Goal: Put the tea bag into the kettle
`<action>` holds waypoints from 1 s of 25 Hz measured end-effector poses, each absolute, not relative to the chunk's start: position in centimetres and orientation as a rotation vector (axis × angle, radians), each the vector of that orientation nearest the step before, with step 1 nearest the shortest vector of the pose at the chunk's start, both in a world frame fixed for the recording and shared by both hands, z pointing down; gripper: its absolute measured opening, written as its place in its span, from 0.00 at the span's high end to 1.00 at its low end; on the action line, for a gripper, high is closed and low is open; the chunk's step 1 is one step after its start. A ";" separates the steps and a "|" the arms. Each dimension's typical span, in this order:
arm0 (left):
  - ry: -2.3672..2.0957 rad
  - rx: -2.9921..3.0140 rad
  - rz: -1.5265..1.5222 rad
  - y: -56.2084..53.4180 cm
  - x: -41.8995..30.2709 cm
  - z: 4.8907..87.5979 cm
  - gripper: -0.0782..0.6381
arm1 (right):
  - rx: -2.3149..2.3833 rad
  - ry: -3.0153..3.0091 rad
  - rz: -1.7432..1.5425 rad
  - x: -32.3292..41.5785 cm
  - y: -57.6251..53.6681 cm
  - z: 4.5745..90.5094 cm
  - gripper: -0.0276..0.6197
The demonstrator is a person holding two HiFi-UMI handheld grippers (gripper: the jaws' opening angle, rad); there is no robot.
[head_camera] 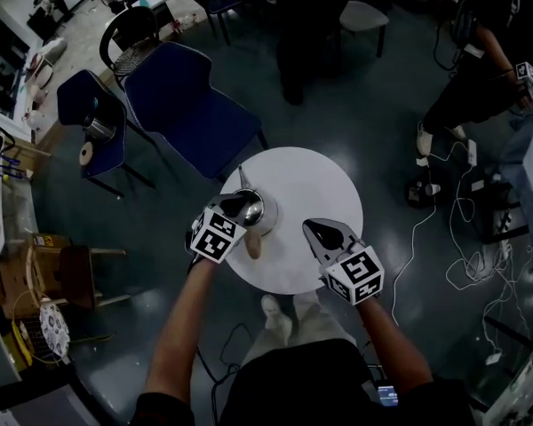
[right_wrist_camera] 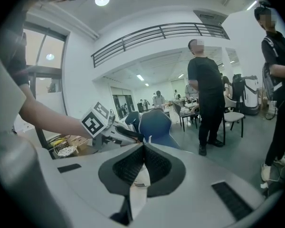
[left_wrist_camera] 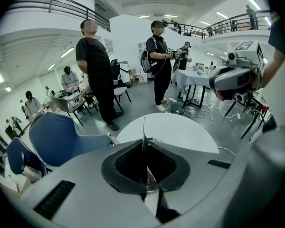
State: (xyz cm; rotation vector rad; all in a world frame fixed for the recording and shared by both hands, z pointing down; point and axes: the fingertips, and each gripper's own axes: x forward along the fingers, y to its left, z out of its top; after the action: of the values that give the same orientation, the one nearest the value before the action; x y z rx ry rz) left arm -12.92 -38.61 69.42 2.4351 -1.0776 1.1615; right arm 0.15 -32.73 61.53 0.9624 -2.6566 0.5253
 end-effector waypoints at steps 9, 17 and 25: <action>-1.054 2.419 1.182 -39.0 -12.7 71.1 0.86 | 0.984 -2.642 0.556 0.9 -32.8 62.5 0.93; -1.023 2.424 1.216 -39.0 -12.2 71.7 0.86 | 0.987 -2.632 0.576 1.4 -32.6 63.1 0.93; -1.005 2.405 1.313 -38.8 -12.3 72.5 0.86 | 0.980 -2.622 0.595 1.6 -32.0 63.8 0.93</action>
State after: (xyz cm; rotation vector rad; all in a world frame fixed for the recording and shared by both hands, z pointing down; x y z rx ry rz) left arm -12.35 -38.78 72.53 2.4049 -1.0051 1.3127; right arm 1.57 -32.03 63.82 0.9801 -2.6216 0.5948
